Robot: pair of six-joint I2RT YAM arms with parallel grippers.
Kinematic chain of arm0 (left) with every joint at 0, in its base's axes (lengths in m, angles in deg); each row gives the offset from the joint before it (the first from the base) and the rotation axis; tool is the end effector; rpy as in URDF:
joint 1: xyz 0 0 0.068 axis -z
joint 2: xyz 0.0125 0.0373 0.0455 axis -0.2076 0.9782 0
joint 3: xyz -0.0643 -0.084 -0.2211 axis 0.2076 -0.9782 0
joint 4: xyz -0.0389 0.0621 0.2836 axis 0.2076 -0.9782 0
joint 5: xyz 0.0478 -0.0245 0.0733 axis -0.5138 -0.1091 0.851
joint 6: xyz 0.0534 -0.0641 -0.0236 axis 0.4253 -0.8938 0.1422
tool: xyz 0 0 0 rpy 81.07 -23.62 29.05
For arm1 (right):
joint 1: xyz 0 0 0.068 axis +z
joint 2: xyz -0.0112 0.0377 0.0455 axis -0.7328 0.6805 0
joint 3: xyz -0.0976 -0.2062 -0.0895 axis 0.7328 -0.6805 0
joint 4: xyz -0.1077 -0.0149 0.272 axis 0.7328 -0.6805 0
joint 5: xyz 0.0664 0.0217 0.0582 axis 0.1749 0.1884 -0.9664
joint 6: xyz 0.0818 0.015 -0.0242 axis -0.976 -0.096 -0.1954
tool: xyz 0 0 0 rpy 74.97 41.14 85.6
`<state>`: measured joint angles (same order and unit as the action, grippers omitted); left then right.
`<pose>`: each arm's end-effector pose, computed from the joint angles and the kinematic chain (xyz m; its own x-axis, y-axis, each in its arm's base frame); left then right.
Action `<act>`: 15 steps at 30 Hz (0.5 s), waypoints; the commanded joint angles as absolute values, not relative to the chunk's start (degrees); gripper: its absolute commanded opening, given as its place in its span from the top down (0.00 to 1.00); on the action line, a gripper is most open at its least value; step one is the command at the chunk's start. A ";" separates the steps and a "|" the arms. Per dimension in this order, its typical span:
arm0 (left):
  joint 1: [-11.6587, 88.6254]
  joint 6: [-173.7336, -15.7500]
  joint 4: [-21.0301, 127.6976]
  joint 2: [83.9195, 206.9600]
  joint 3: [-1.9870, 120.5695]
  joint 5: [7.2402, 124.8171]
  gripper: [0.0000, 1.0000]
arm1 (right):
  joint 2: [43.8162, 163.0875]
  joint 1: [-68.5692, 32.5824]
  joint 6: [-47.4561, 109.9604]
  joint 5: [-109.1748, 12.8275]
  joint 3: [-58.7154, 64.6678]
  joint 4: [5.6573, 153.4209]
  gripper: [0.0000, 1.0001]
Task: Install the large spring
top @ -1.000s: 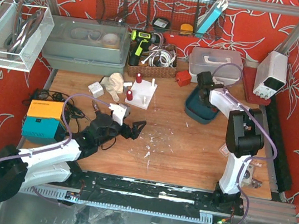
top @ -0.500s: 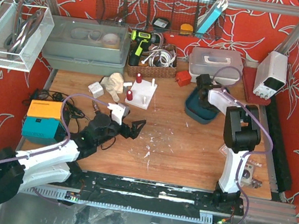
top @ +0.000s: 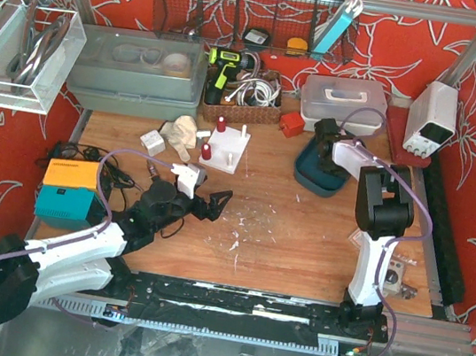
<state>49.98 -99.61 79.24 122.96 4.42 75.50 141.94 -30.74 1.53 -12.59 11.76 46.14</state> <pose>0.2284 -0.1764 0.1678 -0.2698 -0.1485 -0.9514 0.5449 0.7911 -0.2779 0.4406 0.0921 0.0746 -0.7734 0.3208 -0.5467 0.4622 0.8757 -0.1400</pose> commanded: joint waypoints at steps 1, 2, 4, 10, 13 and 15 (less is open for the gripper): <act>50.57 -98.81 80.22 122.68 5.58 75.70 0.00 | 142.93 -31.11 1.72 -14.48 12.42 46.33 0.64; 50.57 -98.73 80.17 122.76 5.57 75.74 0.00 | 142.91 -31.12 1.97 -14.51 12.18 46.66 0.65; 50.57 -98.72 80.15 122.63 5.65 75.78 0.00 | 142.50 -31.09 2.46 -14.55 11.36 47.66 0.69; 50.57 -98.71 80.00 122.47 5.61 75.86 0.00 | 140.81 -31.17 4.73 -15.78 9.06 51.38 0.79; 50.57 -98.70 79.97 122.30 5.59 76.00 0.00 | 139.28 -31.16 6.85 -17.21 7.76 53.95 0.83; 50.59 -98.70 79.89 122.28 5.54 76.11 0.00 | 137.98 -31.11 8.30 -18.06 6.74 55.45 0.85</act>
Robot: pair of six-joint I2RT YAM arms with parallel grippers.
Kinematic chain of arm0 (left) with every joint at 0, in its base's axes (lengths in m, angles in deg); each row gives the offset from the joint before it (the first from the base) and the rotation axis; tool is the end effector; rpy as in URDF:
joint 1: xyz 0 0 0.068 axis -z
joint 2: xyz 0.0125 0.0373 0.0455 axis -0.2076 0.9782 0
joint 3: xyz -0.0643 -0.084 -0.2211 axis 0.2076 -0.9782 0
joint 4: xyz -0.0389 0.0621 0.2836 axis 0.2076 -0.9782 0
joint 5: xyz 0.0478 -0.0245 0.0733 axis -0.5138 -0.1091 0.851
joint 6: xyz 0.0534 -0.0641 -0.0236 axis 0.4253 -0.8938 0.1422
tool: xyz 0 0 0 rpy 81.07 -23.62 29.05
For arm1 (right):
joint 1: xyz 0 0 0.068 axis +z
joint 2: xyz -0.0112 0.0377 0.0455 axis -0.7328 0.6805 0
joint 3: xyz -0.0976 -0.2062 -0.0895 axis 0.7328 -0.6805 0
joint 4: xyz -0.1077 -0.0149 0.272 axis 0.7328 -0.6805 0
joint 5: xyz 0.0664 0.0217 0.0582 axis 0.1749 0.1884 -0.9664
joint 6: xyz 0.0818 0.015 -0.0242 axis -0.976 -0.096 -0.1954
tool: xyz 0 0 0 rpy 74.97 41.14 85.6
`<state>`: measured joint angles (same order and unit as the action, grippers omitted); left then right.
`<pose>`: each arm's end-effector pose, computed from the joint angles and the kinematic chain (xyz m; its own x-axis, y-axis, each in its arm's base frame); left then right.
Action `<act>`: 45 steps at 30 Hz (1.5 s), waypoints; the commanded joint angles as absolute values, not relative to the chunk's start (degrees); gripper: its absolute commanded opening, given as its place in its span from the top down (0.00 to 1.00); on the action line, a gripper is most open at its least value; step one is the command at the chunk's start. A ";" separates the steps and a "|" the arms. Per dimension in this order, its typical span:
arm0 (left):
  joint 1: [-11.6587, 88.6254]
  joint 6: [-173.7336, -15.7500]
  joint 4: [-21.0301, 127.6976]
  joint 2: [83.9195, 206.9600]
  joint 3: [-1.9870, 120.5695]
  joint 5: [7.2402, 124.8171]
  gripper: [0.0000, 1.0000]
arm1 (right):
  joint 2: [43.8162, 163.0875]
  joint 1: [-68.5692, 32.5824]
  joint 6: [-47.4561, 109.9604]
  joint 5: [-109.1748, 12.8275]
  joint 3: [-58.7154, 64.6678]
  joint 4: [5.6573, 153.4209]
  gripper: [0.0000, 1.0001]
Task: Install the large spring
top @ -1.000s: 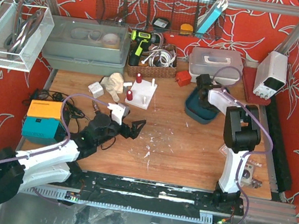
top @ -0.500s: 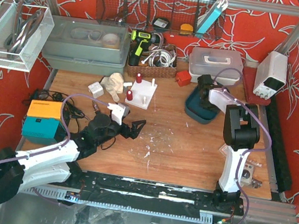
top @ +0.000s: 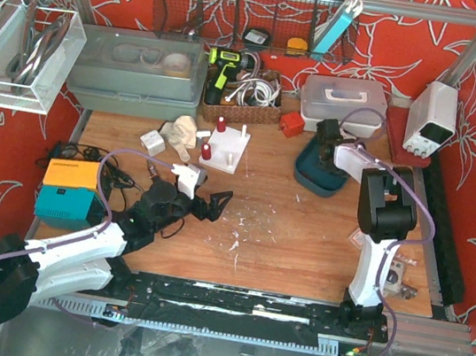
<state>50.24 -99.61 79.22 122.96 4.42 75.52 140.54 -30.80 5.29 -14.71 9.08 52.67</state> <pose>0.2276 -0.1774 0.1678 -0.2706 -0.1471 -0.9514 0.5481 0.7889 -0.2779 0.4447 0.0954 0.0755 -0.7620 0.2846 -0.5817 0.4085 0.9082 -0.0907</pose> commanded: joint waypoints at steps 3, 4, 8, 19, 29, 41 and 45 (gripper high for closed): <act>50.65 -98.78 79.75 122.08 5.57 76.39 0.00 | 135.05 -31.08 10.58 -19.67 5.05 57.33 0.87; 50.66 -98.73 79.86 121.97 5.49 76.44 0.00 | 133.97 -31.12 11.14 -20.49 4.38 58.00 0.87; 50.66 -98.81 79.97 121.98 5.40 76.66 0.00 | 129.13 -30.82 12.47 -23.27 1.87 59.82 0.90; 50.66 -99.09 79.44 122.33 5.55 77.47 0.00 | 113.60 -23.86 20.96 -21.81 -5.36 62.70 0.94; 50.66 -99.74 76.91 122.20 5.91 82.78 0.00 | 95.03 -12.16 27.25 -28.00 -18.85 71.95 0.96; 50.57 -108.35 65.52 124.08 14.64 72.65 0.07 | 82.89 0.88 37.47 -35.97 -40.27 98.02 1.00; 50.57 -111.14 65.23 124.53 16.91 67.47 0.20 | 82.48 3.09 39.44 -37.66 -44.19 105.19 1.00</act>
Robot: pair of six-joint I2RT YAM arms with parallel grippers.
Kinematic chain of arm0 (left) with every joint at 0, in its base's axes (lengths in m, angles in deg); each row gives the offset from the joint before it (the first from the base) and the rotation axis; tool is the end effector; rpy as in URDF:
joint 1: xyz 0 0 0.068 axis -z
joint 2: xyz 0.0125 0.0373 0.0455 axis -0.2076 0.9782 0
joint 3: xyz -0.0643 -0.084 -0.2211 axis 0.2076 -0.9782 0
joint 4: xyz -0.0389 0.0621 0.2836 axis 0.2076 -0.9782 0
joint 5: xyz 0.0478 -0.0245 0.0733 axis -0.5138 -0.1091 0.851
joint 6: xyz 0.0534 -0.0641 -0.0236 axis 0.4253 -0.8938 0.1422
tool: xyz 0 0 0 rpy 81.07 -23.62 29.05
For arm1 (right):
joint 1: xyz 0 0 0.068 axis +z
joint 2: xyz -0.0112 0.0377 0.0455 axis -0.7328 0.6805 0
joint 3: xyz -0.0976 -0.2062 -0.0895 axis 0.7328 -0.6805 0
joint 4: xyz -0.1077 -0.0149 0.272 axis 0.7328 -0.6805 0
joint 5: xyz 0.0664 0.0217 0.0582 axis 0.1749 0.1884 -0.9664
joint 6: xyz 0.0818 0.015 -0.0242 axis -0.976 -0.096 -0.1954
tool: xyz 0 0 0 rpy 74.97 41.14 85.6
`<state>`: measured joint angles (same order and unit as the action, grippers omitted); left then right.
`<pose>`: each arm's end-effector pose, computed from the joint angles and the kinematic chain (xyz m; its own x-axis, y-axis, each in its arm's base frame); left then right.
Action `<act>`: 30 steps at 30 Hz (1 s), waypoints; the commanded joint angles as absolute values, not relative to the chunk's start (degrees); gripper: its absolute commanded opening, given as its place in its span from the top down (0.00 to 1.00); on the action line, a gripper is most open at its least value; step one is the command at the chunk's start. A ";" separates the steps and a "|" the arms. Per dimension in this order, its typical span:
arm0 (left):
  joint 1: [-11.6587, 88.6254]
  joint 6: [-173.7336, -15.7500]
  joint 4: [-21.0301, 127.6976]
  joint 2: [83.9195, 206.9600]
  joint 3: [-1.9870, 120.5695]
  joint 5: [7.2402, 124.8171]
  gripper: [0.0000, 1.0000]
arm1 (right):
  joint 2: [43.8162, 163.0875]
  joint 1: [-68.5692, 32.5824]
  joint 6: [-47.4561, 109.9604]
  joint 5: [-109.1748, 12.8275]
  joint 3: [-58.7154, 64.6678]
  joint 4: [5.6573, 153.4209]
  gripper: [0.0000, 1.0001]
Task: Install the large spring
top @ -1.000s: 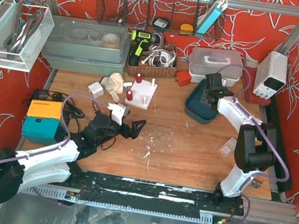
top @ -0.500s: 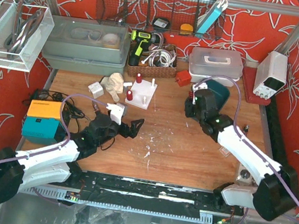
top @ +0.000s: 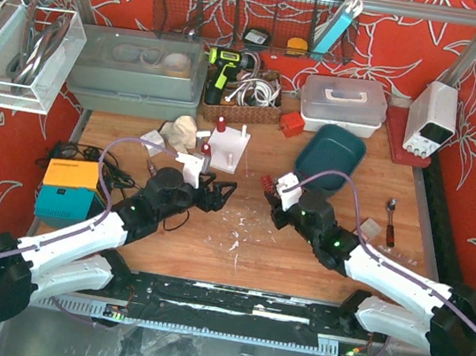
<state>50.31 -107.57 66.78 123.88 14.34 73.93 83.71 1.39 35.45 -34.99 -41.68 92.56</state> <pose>0.2387 -0.1893 0.2033 -0.3955 -0.2141 -0.8932 0.5068 0.7601 -0.4066 0.2180 0.2352 0.1848 -0.2350 -0.1972 -0.9518 -0.6746 0.7380 0.0136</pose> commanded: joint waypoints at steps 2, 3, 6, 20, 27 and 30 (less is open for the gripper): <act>50.57 -112.16 65.37 125.03 18.03 65.12 0.27 | 82.83 3.87 40.00 -38.61 -45.92 109.14 1.00; 50.57 -112.63 65.38 125.38 18.51 64.14 0.31 | 83.09 4.37 40.42 -38.83 -46.79 111.29 1.00; 50.57 -113.49 64.85 126.27 20.25 62.12 0.41 | 84.19 6.37 42.07 -39.72 -48.90 116.72 1.00; 50.57 -117.47 63.55 131.46 23.69 57.61 0.38 | 87.81 14.01 49.13 -35.51 -47.78 118.27 1.00; 50.57 -118.20 63.04 129.83 23.05 56.88 0.40 | 88.29 14.31 49.36 -34.17 -47.61 118.26 1.00; 50.57 -117.31 62.48 129.72 22.92 57.06 0.40 | 88.45 14.32 49.29 -33.79 -47.61 118.44 1.00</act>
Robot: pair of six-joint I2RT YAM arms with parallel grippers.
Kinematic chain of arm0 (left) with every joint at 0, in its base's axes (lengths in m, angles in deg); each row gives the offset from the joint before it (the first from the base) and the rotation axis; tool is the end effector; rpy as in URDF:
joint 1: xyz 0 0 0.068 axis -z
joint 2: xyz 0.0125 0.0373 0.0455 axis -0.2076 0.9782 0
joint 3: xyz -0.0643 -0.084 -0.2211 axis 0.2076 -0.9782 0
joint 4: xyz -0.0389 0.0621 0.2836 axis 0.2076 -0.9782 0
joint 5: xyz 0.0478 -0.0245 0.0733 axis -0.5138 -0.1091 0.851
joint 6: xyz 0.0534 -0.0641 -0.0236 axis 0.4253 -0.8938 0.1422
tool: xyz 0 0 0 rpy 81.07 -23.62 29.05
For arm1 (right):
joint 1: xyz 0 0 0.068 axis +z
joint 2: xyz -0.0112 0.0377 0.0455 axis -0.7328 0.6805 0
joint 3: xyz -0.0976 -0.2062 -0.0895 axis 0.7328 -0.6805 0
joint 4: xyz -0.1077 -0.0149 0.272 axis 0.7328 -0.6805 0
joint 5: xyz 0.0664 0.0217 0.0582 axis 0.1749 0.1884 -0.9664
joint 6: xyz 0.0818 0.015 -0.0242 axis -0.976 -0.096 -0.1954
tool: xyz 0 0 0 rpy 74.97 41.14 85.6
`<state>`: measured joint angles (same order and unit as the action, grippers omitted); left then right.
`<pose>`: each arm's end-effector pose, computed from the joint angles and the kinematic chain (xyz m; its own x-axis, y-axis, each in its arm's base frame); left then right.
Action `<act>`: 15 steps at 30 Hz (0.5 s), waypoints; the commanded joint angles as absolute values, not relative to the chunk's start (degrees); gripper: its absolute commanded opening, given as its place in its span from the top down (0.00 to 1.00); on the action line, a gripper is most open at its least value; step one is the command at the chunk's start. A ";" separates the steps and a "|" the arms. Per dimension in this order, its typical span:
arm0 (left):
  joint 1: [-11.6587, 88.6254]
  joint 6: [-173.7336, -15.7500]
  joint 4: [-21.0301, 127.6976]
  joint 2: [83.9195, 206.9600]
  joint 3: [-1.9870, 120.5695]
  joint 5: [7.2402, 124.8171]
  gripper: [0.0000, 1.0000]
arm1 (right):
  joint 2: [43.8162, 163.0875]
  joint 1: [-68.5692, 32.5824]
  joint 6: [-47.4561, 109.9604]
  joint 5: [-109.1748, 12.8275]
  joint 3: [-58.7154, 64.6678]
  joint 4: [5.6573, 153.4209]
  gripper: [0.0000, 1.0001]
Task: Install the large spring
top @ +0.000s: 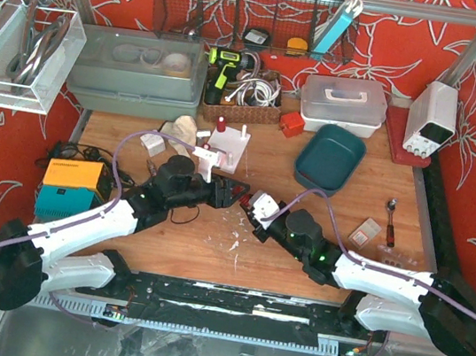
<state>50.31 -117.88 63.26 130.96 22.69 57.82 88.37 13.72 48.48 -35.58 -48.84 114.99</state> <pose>0.2425 -0.2194 0.2201 -0.6106 -0.2135 -0.7626 0.5637 0.5592 -0.6079 0.1617 0.2762 0.1668 0.0887 -0.2108 -0.9735 -0.8258 0.5309 -0.1902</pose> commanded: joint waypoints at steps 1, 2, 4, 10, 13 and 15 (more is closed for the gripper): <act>50.57 -117.13 62.48 129.76 22.79 57.06 0.40 | 88.46 14.32 49.25 -33.77 -47.61 118.45 1.00; 50.57 -117.09 62.60 129.86 22.64 57.06 0.41 | 88.46 14.39 49.25 -33.71 -47.61 118.41 1.00; 50.57 -117.04 62.93 130.18 22.40 56.75 0.42 | 88.31 14.41 49.26 -33.54 -47.69 118.54 1.00; 50.57 -116.89 62.90 131.15 22.10 56.80 0.39 | 88.20 14.40 49.12 -33.74 -47.78 118.57 1.00; 50.57 -116.96 63.09 131.46 22.08 56.88 0.35 | 88.14 14.40 49.12 -33.83 -47.87 118.61 1.00; 50.57 -116.96 63.02 131.55 22.14 57.17 0.33 | 88.08 14.40 49.14 -33.83 -47.87 118.65 1.00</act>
